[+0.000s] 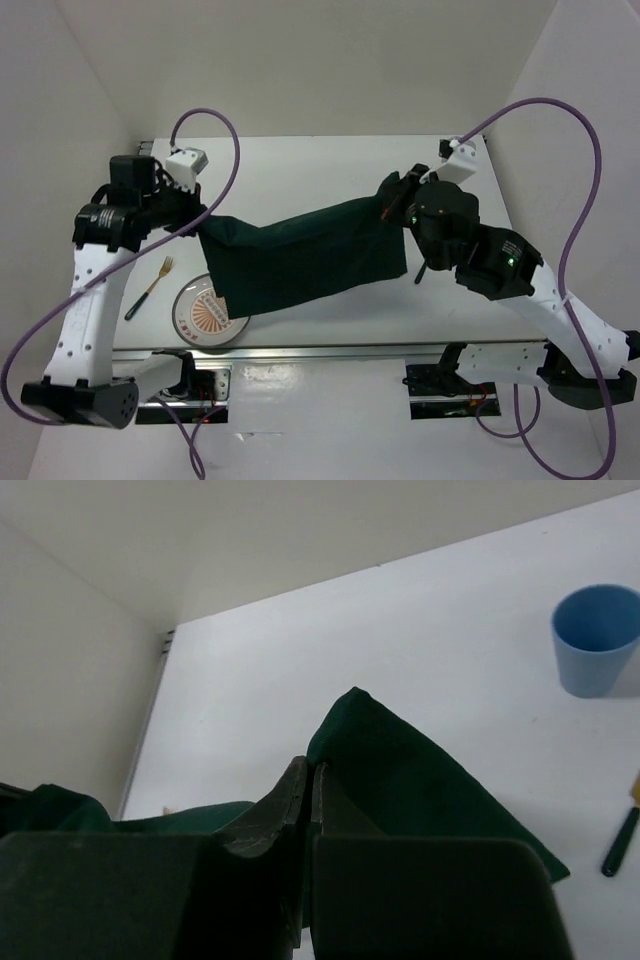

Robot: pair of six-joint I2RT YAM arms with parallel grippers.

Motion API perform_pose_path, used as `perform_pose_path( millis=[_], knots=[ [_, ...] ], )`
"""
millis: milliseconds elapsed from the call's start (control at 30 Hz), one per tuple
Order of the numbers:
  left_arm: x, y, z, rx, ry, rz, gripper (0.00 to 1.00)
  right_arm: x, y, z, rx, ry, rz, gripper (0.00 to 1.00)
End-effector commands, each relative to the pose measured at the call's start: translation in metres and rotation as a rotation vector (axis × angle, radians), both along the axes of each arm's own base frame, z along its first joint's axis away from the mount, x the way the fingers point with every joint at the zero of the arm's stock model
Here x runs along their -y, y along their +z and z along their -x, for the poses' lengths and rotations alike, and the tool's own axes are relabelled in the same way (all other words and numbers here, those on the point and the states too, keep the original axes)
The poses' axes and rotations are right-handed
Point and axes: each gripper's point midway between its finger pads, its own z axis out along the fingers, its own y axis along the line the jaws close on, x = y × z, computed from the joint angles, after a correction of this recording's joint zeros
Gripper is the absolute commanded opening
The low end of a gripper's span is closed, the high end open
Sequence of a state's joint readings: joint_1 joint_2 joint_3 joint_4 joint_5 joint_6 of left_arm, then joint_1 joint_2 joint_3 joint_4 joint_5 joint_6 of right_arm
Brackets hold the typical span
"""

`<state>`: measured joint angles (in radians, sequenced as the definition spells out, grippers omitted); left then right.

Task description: Set the dinner table for one person

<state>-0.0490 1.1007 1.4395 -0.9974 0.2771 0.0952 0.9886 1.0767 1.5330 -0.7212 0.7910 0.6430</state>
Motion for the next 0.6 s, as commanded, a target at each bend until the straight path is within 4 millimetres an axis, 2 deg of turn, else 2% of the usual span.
perform_pose_path(
  millis=[0,67,100,167,200,233,267,300,333,367,400,467,500,533,567],
  knots=[
    [0.009,-0.024,-0.028,-0.097,0.006,0.063,0.00,0.014,-0.021,-0.011,-0.036,-0.107,0.154,0.00],
    [0.011,-0.040,-0.036,-0.156,0.001,0.067,0.00,0.006,-0.054,-0.027,-0.088,-0.133,0.236,0.00],
    [0.011,-0.056,-0.043,-0.203,0.003,0.066,0.00,0.007,-0.075,-0.034,-0.117,-0.155,0.287,0.00],
    [0.012,-0.078,-0.048,-0.254,0.005,0.063,0.00,0.005,-0.099,-0.049,-0.152,-0.192,0.322,0.00],
    [0.010,-0.081,-0.059,-0.240,0.011,0.057,0.00,0.006,-0.113,-0.055,-0.167,-0.204,0.350,0.00],
    [0.009,-0.098,-0.068,-0.277,0.013,0.042,0.00,0.007,-0.121,-0.061,-0.171,-0.220,0.351,0.00],
    [0.009,-0.101,-0.077,-0.280,0.013,0.042,0.00,0.007,-0.116,-0.079,-0.132,-0.243,0.298,0.00],
    [0.010,-0.103,-0.089,-0.273,0.013,0.042,0.00,0.009,-0.132,-0.089,-0.134,-0.231,0.368,0.00],
    [0.011,-0.108,-0.097,-0.288,0.007,0.048,0.00,0.010,-0.135,-0.101,-0.119,-0.232,0.361,0.00],
    [0.014,-0.117,-0.116,-0.318,0.007,0.060,0.00,0.011,-0.142,-0.126,-0.111,-0.236,0.338,0.00],
    [0.015,-0.123,-0.126,-0.332,0.008,0.060,0.00,0.011,-0.152,-0.138,-0.124,-0.239,0.335,0.00],
    [0.016,-0.136,-0.150,-0.350,0.016,0.066,0.00,0.010,-0.158,-0.166,-0.136,-0.237,0.330,0.00],
    [0.013,-0.150,-0.170,-0.375,0.038,0.075,0.00,0.016,-0.187,-0.188,-0.196,-0.256,0.379,0.00],
    [0.012,-0.159,-0.181,-0.390,0.058,0.072,0.00,0.017,-0.195,-0.201,-0.214,-0.254,0.399,0.00],
    [0.006,-0.166,-0.192,-0.396,0.071,0.074,0.00,0.012,-0.185,-0.219,-0.197,-0.254,0.371,0.00]
  ],
)
